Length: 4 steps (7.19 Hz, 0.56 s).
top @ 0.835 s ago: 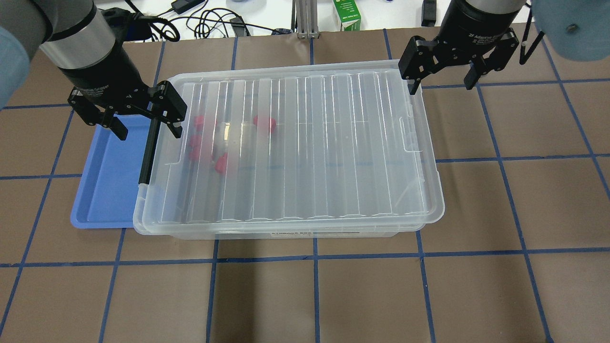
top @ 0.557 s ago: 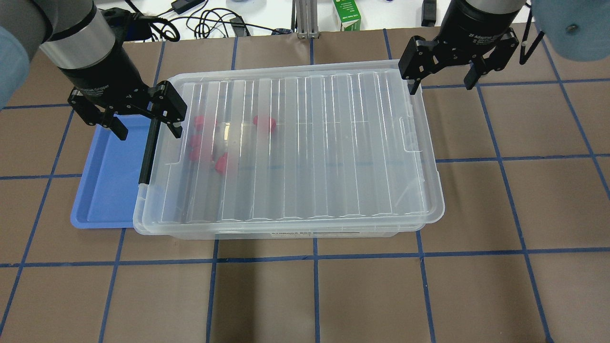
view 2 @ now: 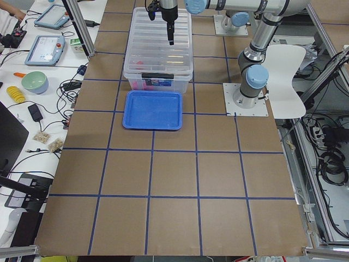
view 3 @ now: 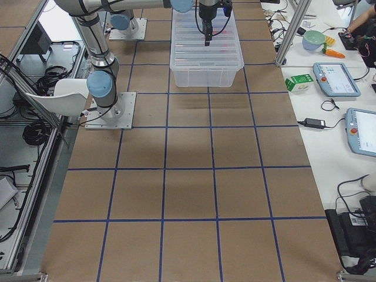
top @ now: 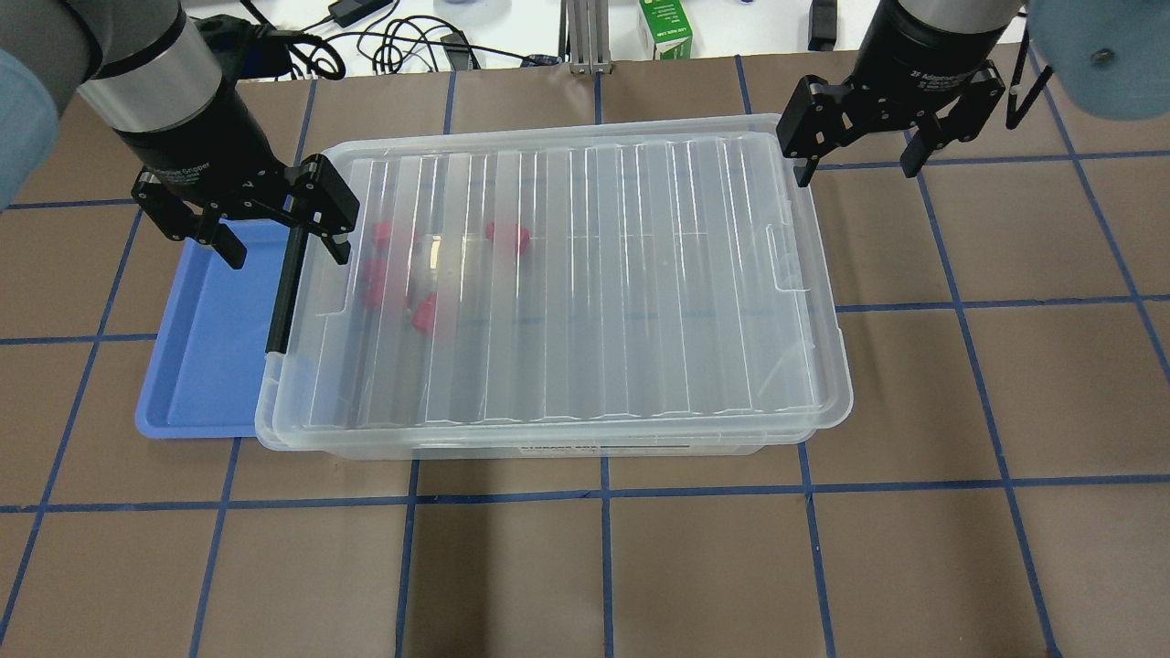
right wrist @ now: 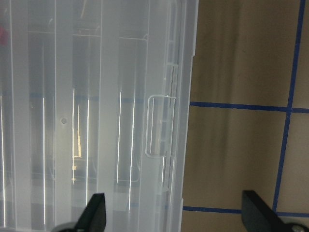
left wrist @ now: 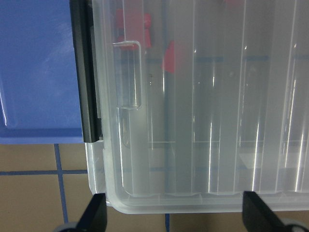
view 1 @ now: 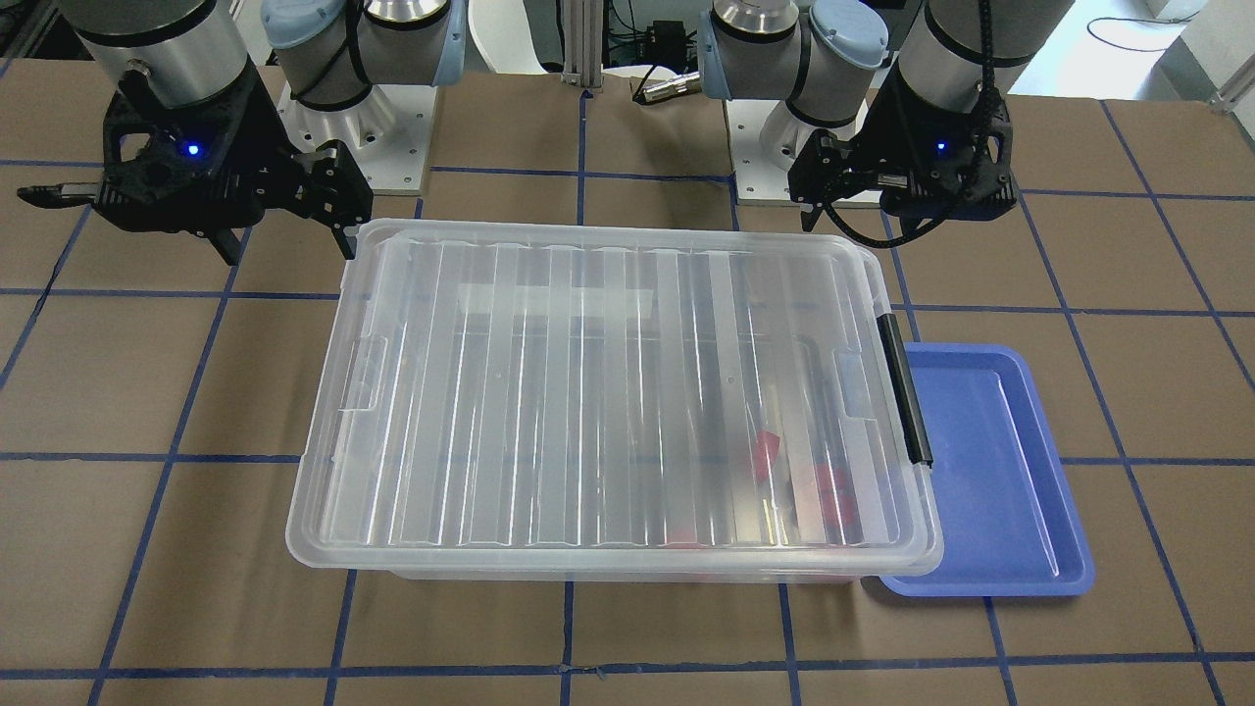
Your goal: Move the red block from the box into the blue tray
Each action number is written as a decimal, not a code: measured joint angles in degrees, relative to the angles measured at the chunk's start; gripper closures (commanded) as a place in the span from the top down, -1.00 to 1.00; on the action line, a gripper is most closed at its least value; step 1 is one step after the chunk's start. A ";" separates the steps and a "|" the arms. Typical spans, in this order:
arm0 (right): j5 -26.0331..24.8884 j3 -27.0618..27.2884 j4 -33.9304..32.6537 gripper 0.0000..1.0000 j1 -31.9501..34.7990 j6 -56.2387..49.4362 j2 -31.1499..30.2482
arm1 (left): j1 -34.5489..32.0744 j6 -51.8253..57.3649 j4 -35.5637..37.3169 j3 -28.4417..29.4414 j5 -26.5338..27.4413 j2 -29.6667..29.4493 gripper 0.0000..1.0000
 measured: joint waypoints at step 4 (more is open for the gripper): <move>-0.65 11.62 -12.26 1.00 -3.12 -8.09 2.01 | -0.02 -0.07 -0.01 0.08 0.13 0.09 1.00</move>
